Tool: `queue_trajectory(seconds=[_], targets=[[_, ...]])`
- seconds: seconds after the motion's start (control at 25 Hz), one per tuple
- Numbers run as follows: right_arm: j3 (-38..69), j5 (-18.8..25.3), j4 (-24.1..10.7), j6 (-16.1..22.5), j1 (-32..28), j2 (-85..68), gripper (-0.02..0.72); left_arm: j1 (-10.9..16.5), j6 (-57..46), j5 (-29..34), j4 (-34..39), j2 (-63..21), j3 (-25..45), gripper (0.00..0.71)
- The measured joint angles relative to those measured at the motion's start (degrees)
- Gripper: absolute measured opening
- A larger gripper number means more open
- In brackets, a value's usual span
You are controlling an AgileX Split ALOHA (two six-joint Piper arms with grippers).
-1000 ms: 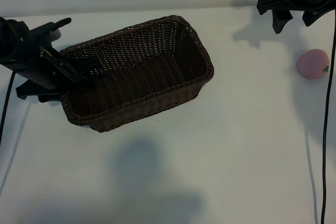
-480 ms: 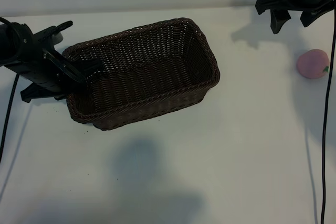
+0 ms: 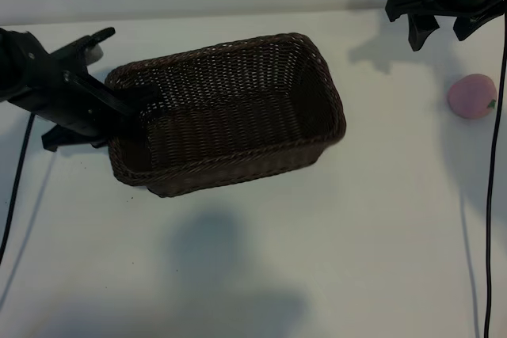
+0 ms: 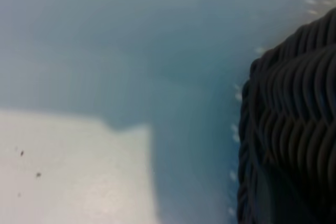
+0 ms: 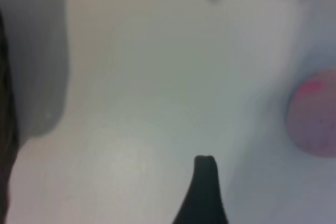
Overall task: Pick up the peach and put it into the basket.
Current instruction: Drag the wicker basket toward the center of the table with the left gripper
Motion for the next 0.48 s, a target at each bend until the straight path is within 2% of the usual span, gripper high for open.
queue_trajectory(seconds=[0.24,0.48], targets=[[0.0,0.0,0.0,0.0,0.0,0.0,0.583,3.54,10.69,2.85,-9.28,-4.18,-1.3,0.097],[0.0,0.0,0.11,0.0,0.0,0.0,0.583,4.61,14.68,11.53,-8.34,-4.25,-9.04,0.095]])
